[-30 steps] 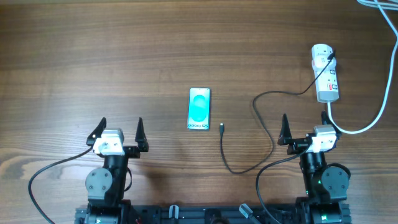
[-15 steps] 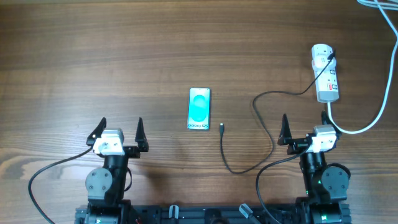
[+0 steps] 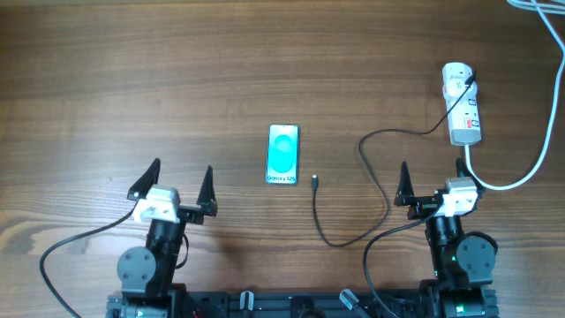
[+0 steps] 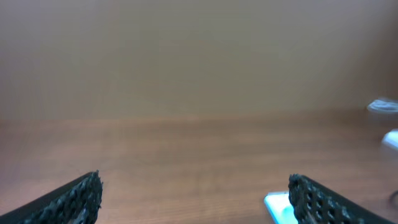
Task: Plug charger to phone and switch on socket
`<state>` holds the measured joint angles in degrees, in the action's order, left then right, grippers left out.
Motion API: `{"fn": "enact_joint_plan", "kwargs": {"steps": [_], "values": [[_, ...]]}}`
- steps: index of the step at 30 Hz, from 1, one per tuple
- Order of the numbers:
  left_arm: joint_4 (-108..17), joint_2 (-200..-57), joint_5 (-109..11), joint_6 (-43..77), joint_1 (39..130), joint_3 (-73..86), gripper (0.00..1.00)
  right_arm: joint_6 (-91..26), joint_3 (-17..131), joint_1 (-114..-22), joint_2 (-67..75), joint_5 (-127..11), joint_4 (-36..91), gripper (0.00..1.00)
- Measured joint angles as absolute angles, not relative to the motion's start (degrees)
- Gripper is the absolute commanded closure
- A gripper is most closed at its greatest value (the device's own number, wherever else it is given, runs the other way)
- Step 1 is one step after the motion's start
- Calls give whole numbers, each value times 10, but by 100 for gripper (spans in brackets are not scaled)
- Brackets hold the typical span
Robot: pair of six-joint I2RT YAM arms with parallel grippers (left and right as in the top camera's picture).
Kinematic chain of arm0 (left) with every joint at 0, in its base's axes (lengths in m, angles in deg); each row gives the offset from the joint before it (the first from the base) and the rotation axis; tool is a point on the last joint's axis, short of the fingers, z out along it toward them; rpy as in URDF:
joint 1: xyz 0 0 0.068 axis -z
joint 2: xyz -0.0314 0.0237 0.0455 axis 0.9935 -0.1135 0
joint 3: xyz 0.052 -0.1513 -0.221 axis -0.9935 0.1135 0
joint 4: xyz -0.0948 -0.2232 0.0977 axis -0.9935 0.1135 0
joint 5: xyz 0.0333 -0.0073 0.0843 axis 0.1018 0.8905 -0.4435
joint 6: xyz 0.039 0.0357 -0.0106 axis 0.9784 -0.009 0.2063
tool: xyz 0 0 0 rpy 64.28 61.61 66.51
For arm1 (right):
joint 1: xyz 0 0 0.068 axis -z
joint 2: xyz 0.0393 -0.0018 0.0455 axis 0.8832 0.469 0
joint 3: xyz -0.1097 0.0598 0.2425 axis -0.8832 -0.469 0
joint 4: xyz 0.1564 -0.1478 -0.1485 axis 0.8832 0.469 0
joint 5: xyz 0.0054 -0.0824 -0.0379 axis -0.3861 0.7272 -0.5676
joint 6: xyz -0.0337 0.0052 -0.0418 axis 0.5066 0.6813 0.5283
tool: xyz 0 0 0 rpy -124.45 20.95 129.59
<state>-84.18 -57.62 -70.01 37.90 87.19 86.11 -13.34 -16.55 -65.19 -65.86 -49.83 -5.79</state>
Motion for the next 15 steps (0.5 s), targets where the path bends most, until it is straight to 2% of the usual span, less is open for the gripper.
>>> {"fn": "enact_joint_plan", "kwargs": {"steps": [3, 8, 10, 13, 15], "values": [[-863, -576, -683, 353, 872, 855, 0, -133, -165, -652, -659, -498, -58, 0], [-785, -628, -673, 334, 872, 761, 0, -133, -165, -652, -659, -498, -58, 0], [-733, -685, -670, 332, 872, 691, 0, -133, -165, -652, -659, -498, -58, 0], [-554, -833, -658, 329, 872, 529, 0, -133, -166, -652, -659, -499, -57, 0], [-498, -942, -618, 328, 872, 426, 0, -133, -165, -652, -659, -499, -56, 0]]}}
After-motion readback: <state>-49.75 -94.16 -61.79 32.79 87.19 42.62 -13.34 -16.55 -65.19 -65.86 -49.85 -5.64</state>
